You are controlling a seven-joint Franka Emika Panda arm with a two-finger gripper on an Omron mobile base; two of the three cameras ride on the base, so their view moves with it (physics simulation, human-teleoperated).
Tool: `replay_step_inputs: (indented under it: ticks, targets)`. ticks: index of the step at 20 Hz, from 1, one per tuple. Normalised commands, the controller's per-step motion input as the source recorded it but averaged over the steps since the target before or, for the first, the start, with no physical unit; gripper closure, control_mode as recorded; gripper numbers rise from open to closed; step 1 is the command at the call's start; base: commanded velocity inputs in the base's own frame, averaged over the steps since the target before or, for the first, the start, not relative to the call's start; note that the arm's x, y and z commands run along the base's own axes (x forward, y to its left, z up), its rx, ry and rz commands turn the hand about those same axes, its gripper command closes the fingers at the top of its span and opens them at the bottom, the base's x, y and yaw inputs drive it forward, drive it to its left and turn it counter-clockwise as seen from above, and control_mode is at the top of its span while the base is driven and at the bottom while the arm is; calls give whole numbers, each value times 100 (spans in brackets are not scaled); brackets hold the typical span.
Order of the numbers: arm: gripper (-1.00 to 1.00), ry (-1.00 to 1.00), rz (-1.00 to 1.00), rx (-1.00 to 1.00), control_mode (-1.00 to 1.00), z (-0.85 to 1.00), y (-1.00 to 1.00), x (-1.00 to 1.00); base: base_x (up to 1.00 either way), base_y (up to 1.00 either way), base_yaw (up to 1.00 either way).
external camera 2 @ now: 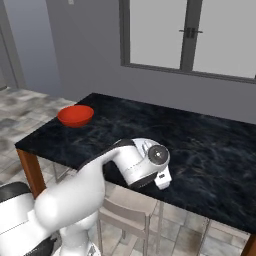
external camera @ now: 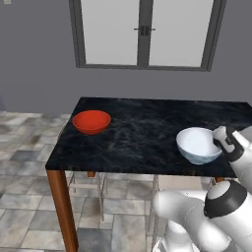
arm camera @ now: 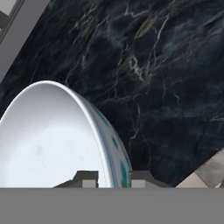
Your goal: Pick up the bowls from the cabinet and place each bowl in front of a stool on the dining counter.
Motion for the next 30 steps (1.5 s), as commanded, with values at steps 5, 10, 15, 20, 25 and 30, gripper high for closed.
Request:
replay_step_inputs:
  ticks: [5,10,15,20,25,30]
  targets:
    - [100,0,0,0,-100,-7,-1,36,0,0,0]
    - [100,0,0,0,-100,-8,0,33,0,0,0]
    - [100,0,0,0,-100,-20,-2,18,0,0,0]
    - [100,0,0,0,-100,-28,-7,7,0,0,0]
    - [100,0,0,0,-100,-25,-11,13,0,0,0]
    - [100,0,0,0,-100,-15,-8,15,0,0,0]
